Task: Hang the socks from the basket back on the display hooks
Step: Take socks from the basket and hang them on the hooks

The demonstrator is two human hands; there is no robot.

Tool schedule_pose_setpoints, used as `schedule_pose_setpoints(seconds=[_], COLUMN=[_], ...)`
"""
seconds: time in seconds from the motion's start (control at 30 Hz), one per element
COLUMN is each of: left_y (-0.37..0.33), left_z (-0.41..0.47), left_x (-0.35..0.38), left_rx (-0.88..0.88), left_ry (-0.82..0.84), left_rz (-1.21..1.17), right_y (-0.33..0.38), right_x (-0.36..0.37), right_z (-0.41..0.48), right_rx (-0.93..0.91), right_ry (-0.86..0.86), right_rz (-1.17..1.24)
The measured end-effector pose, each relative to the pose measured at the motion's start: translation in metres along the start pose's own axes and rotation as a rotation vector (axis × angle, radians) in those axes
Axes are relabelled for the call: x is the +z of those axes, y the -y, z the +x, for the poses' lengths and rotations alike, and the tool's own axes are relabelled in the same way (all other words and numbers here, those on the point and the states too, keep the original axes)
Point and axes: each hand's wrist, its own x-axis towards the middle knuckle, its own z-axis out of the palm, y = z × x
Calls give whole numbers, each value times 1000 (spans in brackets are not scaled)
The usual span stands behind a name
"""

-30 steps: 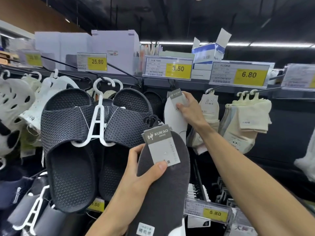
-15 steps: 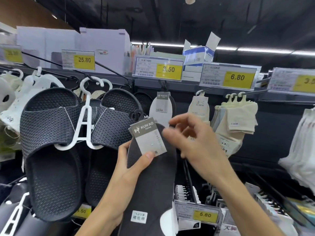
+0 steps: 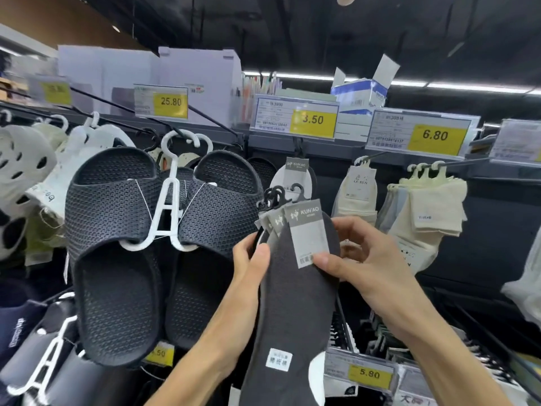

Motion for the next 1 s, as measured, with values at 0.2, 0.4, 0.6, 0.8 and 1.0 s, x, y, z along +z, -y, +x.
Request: schedule_pose_setpoints(seconds=[0.2, 0.4, 0.6, 0.8, 1.0], left_y=[3, 15, 13, 15, 16], left_z=[-2, 1, 1, 0, 0], left_x=[-3, -20, -18, -22, -26], left_rx=[-178, -198, -181, -147, -66], left_ry=[110, 88, 46, 94, 63], left_rz=[101, 123, 136, 119, 134], right_y=[3, 2, 3, 3, 1], right_x=[3, 5, 3, 0, -12], right_z=[-4, -4, -4, -3, 12], right_rx=[-45, -108, -129, -88, 28], right_ry=[51, 106, 102, 130, 105], right_rz=[11, 49, -39, -15, 301])
